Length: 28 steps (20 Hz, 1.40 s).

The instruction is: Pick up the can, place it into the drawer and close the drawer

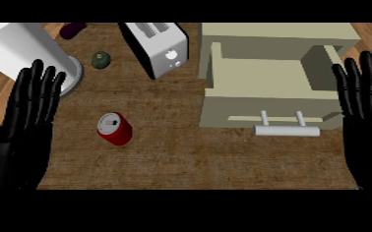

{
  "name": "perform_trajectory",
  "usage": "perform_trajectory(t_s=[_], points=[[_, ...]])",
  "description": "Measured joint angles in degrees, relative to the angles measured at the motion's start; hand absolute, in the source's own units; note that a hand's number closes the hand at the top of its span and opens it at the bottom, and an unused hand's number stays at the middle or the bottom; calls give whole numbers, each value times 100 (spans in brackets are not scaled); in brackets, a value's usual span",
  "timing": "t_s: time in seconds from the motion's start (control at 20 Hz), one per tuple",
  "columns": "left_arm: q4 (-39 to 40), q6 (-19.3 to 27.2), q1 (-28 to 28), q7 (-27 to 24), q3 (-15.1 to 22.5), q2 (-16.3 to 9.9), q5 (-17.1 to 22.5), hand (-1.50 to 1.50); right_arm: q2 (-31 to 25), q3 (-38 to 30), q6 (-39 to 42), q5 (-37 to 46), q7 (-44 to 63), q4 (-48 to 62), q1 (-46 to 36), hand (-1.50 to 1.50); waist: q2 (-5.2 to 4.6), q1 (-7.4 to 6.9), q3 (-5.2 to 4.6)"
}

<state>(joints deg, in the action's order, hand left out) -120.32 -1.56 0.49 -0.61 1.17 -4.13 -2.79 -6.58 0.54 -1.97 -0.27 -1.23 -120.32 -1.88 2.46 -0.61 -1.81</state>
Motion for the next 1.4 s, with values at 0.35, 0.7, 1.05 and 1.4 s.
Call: perform_trajectory(t_s=[0.35, 0.7, 1.05, 1.4], points=[[299, -1505, 43, -111, -84, -680, 1529, -150, 45, 94, 24, -60, 303, 28, 215, -150, -228, 113, 137], [879, -2717, 376, 593, -681, -1809, 2727, -150, 64, -371, -281, -139, 1019, 1, 887, -150, -244, 108, 171], [1113, -3449, 415, 1085, -1530, -2540, 3909, -150, -43, -911, 106, -649, 891, -230, 1595, -150, -235, 84, 181], [1054, -3624, 519, 1648, -2011, -2795, 4751, -150, -144, -1495, 639, -1166, 652, -244, 2015, -150, -235, 72, 183]])
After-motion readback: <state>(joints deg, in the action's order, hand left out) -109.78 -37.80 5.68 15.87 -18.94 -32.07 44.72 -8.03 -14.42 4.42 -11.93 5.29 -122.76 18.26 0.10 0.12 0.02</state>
